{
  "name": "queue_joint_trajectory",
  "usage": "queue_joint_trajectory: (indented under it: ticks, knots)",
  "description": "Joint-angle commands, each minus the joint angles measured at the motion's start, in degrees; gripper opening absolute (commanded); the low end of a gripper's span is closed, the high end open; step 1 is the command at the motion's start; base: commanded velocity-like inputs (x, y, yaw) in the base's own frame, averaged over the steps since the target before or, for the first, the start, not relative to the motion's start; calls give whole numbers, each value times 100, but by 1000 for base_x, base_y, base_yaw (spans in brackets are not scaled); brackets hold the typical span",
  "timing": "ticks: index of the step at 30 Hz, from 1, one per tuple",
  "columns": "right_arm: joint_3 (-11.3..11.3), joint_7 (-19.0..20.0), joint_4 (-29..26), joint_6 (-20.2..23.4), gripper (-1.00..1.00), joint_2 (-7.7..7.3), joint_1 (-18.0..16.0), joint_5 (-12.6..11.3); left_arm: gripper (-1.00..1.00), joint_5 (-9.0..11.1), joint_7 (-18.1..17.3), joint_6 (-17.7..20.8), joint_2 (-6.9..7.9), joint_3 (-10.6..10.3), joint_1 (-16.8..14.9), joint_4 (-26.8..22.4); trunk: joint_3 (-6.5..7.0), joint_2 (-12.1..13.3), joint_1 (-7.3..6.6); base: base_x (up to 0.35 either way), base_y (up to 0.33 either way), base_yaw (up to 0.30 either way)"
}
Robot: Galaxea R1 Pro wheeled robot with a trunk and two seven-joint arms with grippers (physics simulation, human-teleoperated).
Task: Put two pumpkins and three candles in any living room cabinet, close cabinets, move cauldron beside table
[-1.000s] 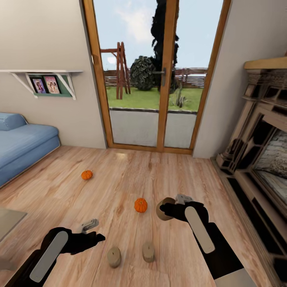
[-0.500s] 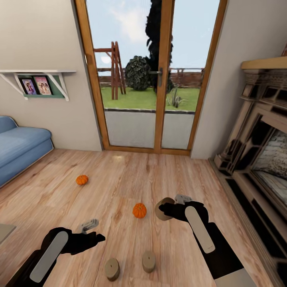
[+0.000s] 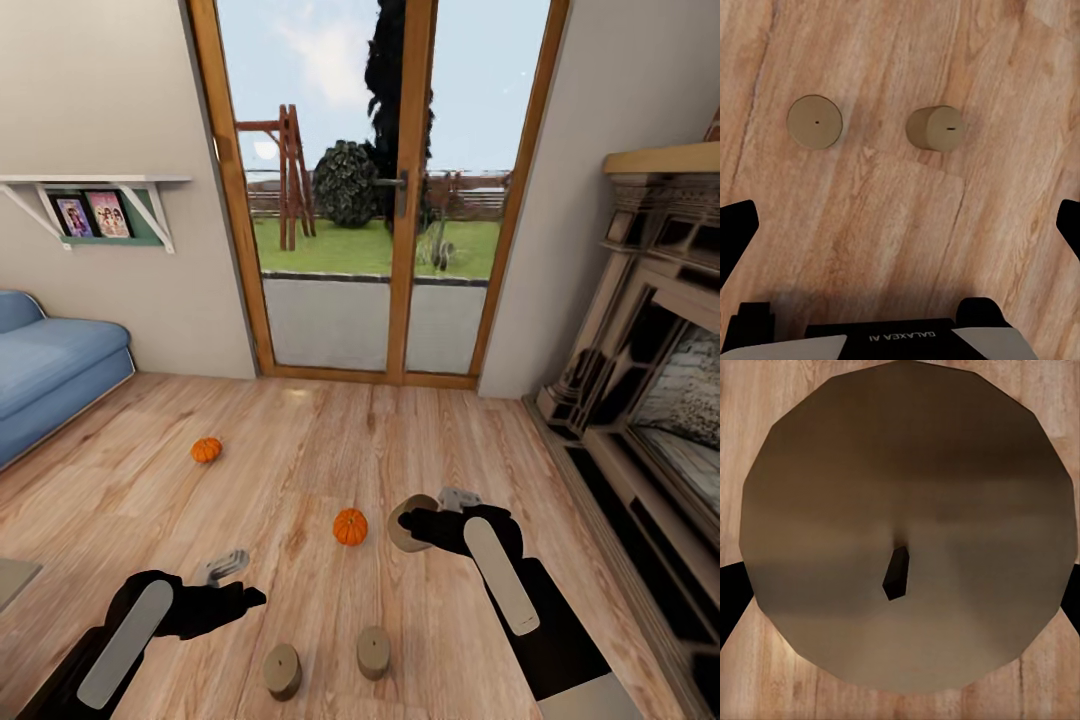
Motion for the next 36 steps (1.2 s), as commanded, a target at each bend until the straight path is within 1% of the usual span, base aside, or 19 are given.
queue_joint_trajectory:
  ticks: [1,4,7,10,12,14,19,23,31,36]
  knots:
    - [3,-58,-9,9,-100,1,-4,-55,100,59,62,3,8,-11,-4,-6,-5,-3,0,-4,0,0]
    - [3,-62,-34,9,-100,1,-4,-55,100,48,76,-3,26,-1,-4,0,-5,-3,0,-2,0,0]
    - [10,-66,-42,9,-100,10,-4,-55,100,20,89,-10,43,19,-4,15,-59,-123,65,0,0,0]
    - [11,-70,-48,9,-100,12,-4,-55,100,-100,88,-11,50,43,-6,10,-113,-243,131,0,0,0]
    - [12,-71,-51,9,-100,13,-4,-55,100,-237,88,-12,52,57,-5,6,-149,-324,175,0,0,0]
    - [12,-71,-47,9,-100,13,-4,-55,100,-325,83,-12,53,64,-4,1,-185,-404,219,0,0,0]
    - [12,-72,-43,9,-100,13,-4,-55,100,-385,30,-12,57,68,-4,-10,-185,-404,219,0,0,0]
    - [12,-72,-49,9,-100,13,-4,-55,100,-394,26,-12,60,68,-4,-12,-185,-404,219,0,4,0]
    - [12,-72,-45,9,-100,10,-4,-55,100,-438,44,-12,58,68,-4,-11,-185,-404,219,21,102,0]
    - [12,-72,-44,9,-100,9,-4,-55,100,-461,48,-12,54,66,-4,-1,-185,-404,219,140,97,0]
